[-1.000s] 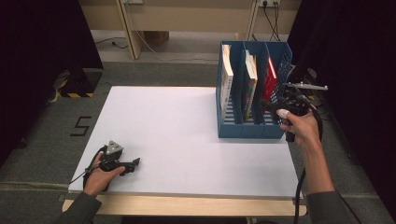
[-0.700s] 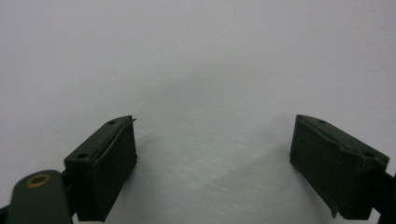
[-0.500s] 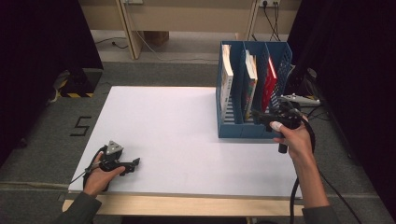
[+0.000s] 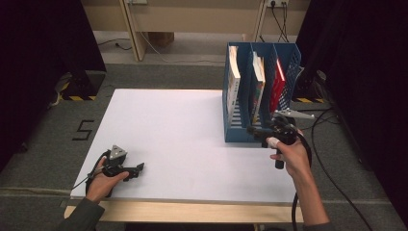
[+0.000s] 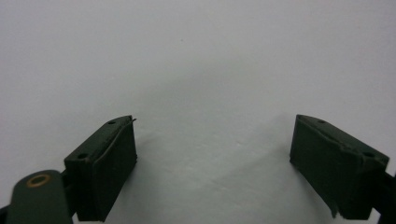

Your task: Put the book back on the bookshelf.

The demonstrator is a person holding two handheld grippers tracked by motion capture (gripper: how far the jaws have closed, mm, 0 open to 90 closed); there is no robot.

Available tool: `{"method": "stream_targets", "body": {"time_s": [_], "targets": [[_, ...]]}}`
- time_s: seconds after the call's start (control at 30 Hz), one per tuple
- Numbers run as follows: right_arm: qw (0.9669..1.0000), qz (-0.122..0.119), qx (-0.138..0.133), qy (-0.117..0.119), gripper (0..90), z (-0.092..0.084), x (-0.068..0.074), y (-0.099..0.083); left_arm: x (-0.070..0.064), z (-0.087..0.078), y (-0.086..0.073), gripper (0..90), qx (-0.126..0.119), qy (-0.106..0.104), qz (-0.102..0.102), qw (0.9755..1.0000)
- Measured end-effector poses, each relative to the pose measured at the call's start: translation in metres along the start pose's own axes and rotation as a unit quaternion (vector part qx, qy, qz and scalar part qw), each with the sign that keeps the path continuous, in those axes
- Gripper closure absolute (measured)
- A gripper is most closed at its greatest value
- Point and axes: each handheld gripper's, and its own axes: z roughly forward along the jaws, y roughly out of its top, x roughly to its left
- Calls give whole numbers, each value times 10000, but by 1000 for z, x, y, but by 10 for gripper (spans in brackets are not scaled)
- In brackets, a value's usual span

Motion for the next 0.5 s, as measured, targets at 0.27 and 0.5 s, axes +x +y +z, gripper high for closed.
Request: {"method": "stream_targets", "body": {"time_s": [0.27, 0.5], "targets": [[9998, -83, 147, 136, 163, 12, 12, -14, 0, 0, 0, 137, 0, -2, 0, 10000], [9992, -127, 265, 278, 163, 18, 22, -26, 0, 0, 0, 137, 2, 1, 2, 10000]]}}
